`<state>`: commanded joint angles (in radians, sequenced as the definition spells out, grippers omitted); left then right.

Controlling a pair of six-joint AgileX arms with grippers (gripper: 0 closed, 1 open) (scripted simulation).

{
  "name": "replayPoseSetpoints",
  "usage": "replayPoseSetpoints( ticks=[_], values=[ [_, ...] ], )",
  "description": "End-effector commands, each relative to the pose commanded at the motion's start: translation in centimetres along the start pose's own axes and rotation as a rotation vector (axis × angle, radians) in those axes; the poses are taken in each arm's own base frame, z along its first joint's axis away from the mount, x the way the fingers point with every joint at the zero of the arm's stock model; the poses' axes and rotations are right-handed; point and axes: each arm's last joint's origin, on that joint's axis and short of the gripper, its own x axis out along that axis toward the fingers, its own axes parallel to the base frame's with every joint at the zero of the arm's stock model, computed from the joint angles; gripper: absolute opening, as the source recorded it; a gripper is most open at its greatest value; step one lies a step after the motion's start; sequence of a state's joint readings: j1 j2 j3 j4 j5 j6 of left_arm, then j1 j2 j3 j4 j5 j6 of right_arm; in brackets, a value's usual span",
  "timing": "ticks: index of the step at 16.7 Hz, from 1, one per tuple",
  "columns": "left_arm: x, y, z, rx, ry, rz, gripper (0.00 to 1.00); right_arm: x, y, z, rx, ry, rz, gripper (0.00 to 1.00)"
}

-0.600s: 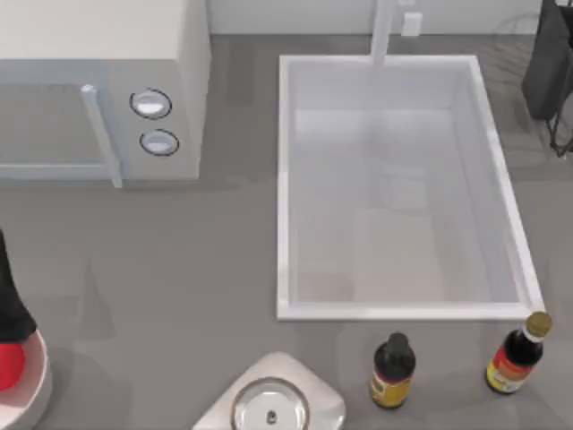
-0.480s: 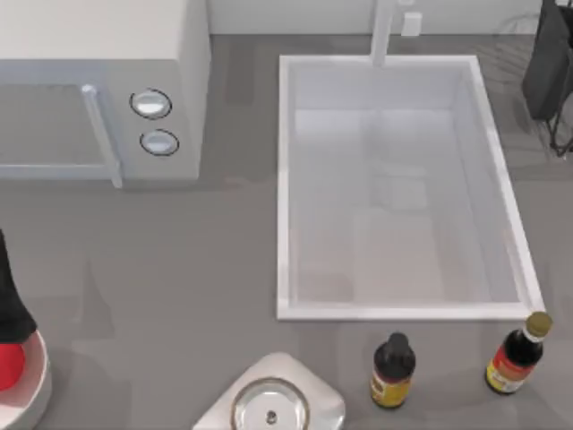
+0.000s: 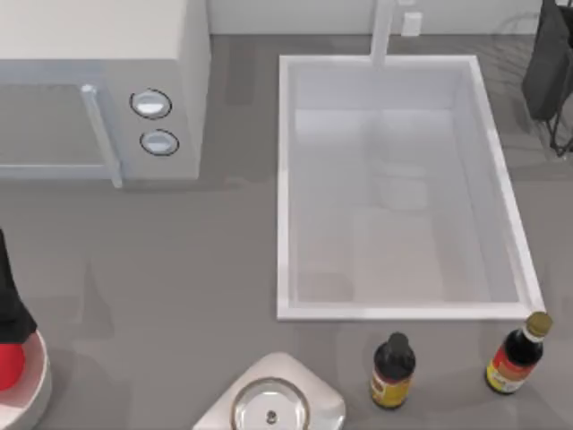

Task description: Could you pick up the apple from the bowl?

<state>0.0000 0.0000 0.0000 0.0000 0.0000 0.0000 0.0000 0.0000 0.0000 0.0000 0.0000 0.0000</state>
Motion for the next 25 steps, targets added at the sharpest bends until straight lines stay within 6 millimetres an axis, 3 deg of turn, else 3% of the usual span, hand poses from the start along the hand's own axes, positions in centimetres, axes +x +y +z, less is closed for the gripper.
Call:
replayPoseSetpoints(
  ticks=[16,20,25],
  values=[
    [0.0,0.0,0.4,0.002,0.038,0.001,1.00,0.0,0.0,0.0,0.000,0.000,0.000,1.00],
    [0.6,0.1,2.1,0.011,0.264,0.006,1.00,0.0,0.0,0.0,0.000,0.000,0.000,1.00],
    [3.5,0.3,3.9,0.020,0.765,0.007,1.00,0.0,0.0,0.0,0.000,0.000,0.000,1.00]
  ],
)
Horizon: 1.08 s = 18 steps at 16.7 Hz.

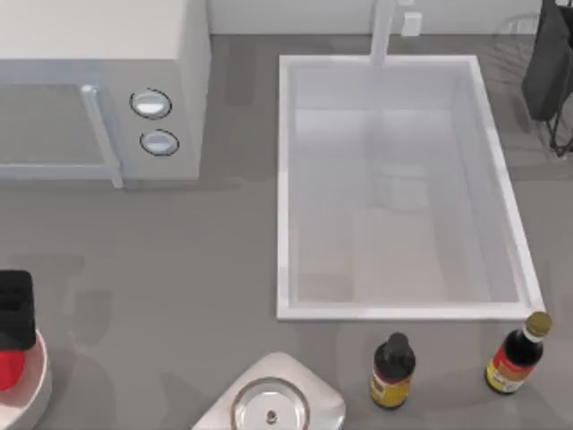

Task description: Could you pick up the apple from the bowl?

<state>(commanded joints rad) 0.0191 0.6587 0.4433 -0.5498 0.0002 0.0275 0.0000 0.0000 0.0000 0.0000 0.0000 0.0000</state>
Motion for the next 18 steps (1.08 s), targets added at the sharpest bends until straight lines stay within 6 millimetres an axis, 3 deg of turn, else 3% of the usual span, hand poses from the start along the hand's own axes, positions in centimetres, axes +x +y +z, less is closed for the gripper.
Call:
replayPoseSetpoints(
  ticks=[4,8,11,18],
  values=[
    [2.3,0.3,2.6,0.006,0.412,-0.010,1.00,0.0,0.0,0.0,0.000,0.000,0.000,1.00],
    [4.6,0.6,4.3,0.009,0.703,-0.022,1.00,0.0,0.0,0.0,0.000,0.000,0.000,1.00],
    [5.3,0.7,5.0,0.009,0.798,-0.027,1.00,0.0,0.0,0.0,0.000,0.000,0.000,1.00],
    [5.6,0.6,4.8,0.013,0.806,-0.029,1.00,0.0,0.0,0.0,0.000,0.000,0.000,1.00]
  ],
)
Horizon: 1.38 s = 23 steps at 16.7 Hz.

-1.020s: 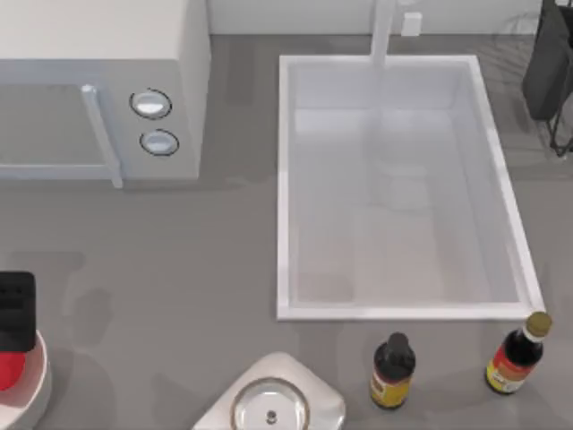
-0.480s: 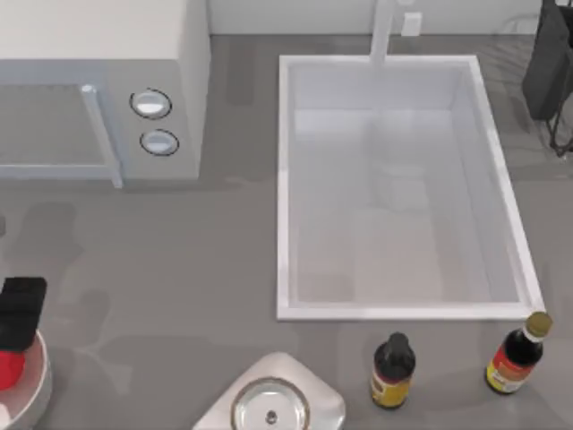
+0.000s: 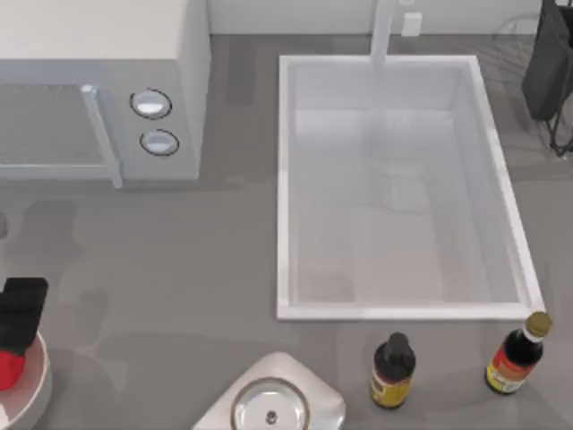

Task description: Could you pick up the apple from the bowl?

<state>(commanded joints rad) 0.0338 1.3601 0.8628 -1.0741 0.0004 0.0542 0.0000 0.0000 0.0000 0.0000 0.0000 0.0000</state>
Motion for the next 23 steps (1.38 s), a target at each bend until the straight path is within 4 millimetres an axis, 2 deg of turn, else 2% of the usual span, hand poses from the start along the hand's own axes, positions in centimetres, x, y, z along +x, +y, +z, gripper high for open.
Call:
replayPoseSetpoints(
  ticks=[2,6,10,12,16,23],
  values=[
    [1.4,0.0,0.2,0.000,0.005,0.000,1.00,0.0,0.0,0.0,0.000,0.000,0.000,1.00],
    [5.6,0.1,0.8,-0.002,-0.013,0.001,1.00,0.0,0.0,0.0,0.000,0.000,0.000,1.00],
    [9.4,0.1,0.3,-0.004,-0.011,0.001,1.00,0.0,0.0,0.0,0.000,0.000,0.000,1.00],
    [10.2,0.1,0.0,-0.004,-0.001,0.000,1.00,0.0,0.0,0.0,0.000,0.000,0.000,1.00],
    [10.2,0.1,0.0,-0.004,-0.001,0.000,1.00,0.0,0.0,0.0,0.000,0.000,0.000,1.00],
    [10.2,0.1,0.0,-0.004,-0.001,0.000,0.47,0.0,0.0,0.0,0.000,0.000,0.000,1.00]
  ],
)
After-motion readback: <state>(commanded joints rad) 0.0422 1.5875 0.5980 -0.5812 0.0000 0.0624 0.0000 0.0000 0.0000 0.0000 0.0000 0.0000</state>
